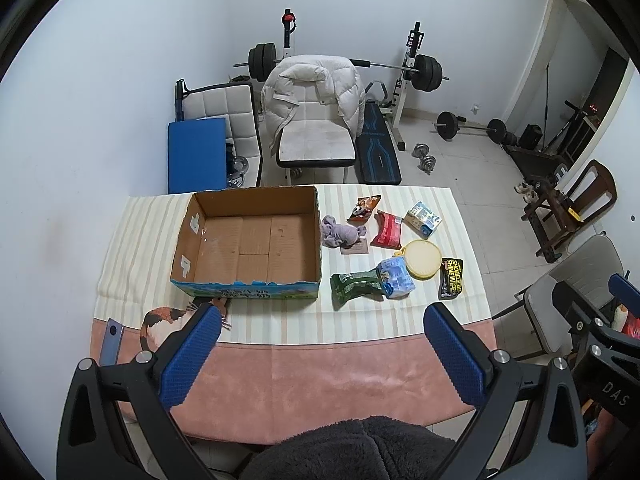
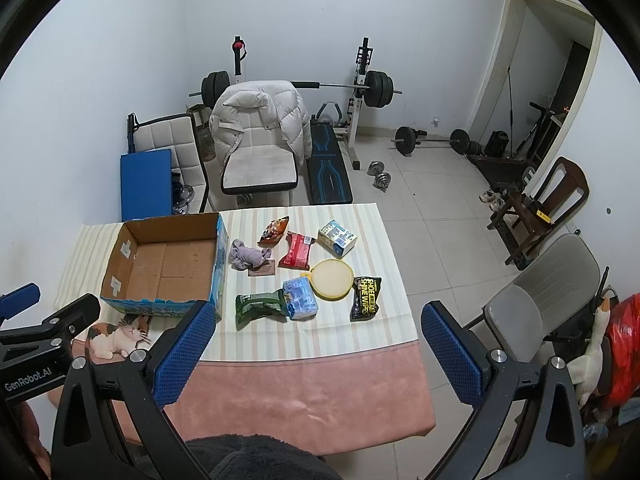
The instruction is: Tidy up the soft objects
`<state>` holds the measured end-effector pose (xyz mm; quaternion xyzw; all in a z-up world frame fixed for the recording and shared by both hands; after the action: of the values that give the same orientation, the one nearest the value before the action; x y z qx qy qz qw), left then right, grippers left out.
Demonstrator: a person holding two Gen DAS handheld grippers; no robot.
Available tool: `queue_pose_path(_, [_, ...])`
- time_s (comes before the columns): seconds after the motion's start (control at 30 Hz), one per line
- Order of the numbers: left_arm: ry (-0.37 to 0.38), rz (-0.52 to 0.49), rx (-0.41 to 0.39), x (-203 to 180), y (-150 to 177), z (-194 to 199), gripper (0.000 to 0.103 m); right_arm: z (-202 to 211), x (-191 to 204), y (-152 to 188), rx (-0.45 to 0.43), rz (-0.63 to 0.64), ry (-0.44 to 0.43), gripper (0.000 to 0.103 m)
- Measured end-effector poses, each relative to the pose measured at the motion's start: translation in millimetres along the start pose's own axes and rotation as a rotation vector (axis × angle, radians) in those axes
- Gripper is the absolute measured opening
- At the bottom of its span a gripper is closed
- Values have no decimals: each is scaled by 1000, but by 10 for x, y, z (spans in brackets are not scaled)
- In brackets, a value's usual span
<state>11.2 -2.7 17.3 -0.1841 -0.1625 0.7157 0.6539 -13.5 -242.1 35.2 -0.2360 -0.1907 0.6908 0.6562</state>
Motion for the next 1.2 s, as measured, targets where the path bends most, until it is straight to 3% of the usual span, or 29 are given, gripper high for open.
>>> queue_pose_path(0.97, [3,10,-27,38,11,31,103,13,69,-55,1,-9,-7,103])
queue_pose_path(1.2, [-35,20,-42,72,8,31,103,29,37,-103,-4,-10,-1,103])
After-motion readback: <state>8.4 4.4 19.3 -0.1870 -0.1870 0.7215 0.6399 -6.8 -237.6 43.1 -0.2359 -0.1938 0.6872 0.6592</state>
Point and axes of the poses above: each gripper's, at about its wrist camera, not at the fingertips, and z roughly against the way its jaws point, x to its left, y to its underside, the point moved 1 cm from there along -z, roughly the way its jaws point, and after that the axes turned 3 degrees about x, right-handed, at the moved point
